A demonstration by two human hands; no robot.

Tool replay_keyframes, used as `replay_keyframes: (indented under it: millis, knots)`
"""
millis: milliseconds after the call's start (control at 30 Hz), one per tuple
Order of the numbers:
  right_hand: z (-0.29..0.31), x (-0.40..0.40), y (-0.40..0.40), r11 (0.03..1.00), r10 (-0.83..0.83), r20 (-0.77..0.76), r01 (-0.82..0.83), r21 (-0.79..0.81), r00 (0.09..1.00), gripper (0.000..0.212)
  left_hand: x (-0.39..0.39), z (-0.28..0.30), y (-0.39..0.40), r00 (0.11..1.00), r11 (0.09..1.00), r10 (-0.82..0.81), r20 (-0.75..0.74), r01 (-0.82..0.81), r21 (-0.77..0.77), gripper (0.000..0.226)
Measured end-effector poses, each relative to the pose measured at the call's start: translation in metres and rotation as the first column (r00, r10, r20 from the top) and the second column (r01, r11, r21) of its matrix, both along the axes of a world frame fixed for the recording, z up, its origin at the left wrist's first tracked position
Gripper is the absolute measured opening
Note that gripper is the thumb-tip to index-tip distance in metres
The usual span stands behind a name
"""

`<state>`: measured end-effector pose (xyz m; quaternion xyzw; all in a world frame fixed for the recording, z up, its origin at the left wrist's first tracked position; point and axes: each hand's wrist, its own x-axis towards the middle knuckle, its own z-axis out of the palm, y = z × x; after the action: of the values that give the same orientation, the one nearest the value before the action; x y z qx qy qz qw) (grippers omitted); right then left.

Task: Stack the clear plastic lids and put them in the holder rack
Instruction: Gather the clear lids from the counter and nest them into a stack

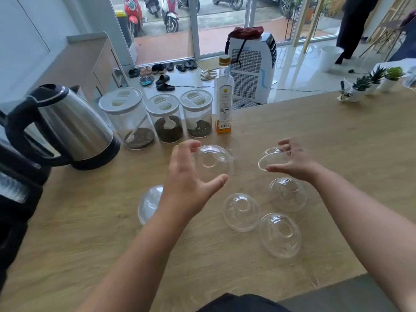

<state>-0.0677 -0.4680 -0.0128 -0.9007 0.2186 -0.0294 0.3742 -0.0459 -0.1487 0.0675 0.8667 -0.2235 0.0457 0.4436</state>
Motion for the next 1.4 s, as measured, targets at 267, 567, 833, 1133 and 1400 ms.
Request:
replay_keyframes:
  millis: [267, 567, 833, 1133, 1400]
  knots:
    - [0.028, 0.012, 0.085, 0.95, 0.084, 0.284, -0.163, 0.267, 0.955, 0.079, -0.019, 0.01, 0.11, 0.964, 0.965, 0.252, -0.085, -0.256, -0.048, 0.084]
    - [0.06, 0.006, 0.173, 0.875, 0.209, 0.461, -0.375, 0.305, 0.863, 0.08, -0.029, -0.032, 0.1, 0.947, 0.957, 0.285, -0.145, -0.29, -0.014, 0.083]
    - [0.068, 0.006, 0.215, 0.806, 0.434, 0.416, -0.551, 0.216, 0.799, 0.087, -0.034, -0.058, 0.101, 0.929, 0.939, 0.302, -0.216, -0.329, -0.1, 0.085]
    - [0.057, 0.002, 0.24, 0.755, 0.585, 0.237, -0.628, 0.191, 0.775, 0.088, -0.042, -0.056, 0.102, 0.912, 0.914, 0.259, -0.318, -0.337, -0.223, 0.108]
    - [0.041, 0.004, 0.246, 0.762, 0.6, 0.165, -0.622, 0.181, 0.783, 0.087, -0.049, -0.059, 0.12, 0.915, 0.942, 0.24, -0.325, -0.3, -0.149, 0.129]
